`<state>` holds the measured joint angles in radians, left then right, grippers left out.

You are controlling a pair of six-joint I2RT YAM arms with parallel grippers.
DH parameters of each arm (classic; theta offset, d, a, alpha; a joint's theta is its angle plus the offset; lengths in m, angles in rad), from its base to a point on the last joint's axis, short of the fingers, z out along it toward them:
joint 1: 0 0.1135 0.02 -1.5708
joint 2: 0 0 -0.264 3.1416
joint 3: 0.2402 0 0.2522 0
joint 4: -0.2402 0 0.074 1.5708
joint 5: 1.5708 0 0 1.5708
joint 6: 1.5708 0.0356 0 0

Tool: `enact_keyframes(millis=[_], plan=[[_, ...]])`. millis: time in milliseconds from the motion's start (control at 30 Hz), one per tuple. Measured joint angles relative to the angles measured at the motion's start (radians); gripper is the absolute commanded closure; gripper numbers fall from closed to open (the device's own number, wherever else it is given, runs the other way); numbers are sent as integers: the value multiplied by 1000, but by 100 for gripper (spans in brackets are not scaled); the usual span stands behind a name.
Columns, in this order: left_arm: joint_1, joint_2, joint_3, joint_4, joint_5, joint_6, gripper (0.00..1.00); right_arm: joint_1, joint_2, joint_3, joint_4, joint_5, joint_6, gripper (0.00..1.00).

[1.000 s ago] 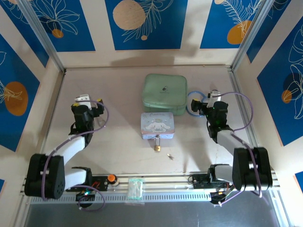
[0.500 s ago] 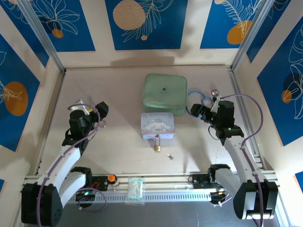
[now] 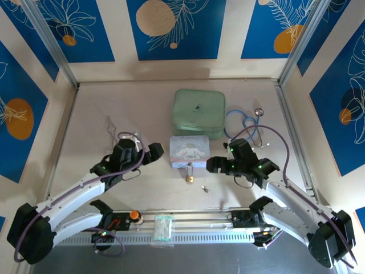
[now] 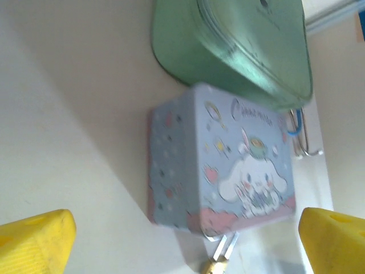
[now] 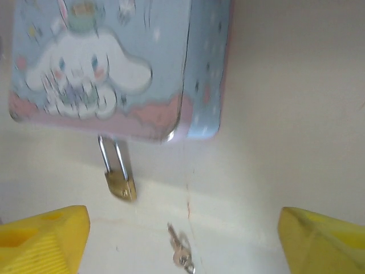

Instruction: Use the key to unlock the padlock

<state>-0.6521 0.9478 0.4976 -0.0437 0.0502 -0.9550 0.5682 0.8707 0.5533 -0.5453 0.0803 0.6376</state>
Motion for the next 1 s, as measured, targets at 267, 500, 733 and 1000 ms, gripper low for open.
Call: enact_keyframes(millis=[267,500,733,1000], plan=[[-248,1,-27,8,-147,-159,0,250,93,-42,-17,68,89,37],[-322,51,-43,26,-195,-224,0,370,217,-41,2,122,131,43],[-340,73,-47,81,-202,-245,0,428,313,-32,30,133,149,45],[-347,62,-72,81,-221,-253,0,489,349,-8,37,161,168,51]])
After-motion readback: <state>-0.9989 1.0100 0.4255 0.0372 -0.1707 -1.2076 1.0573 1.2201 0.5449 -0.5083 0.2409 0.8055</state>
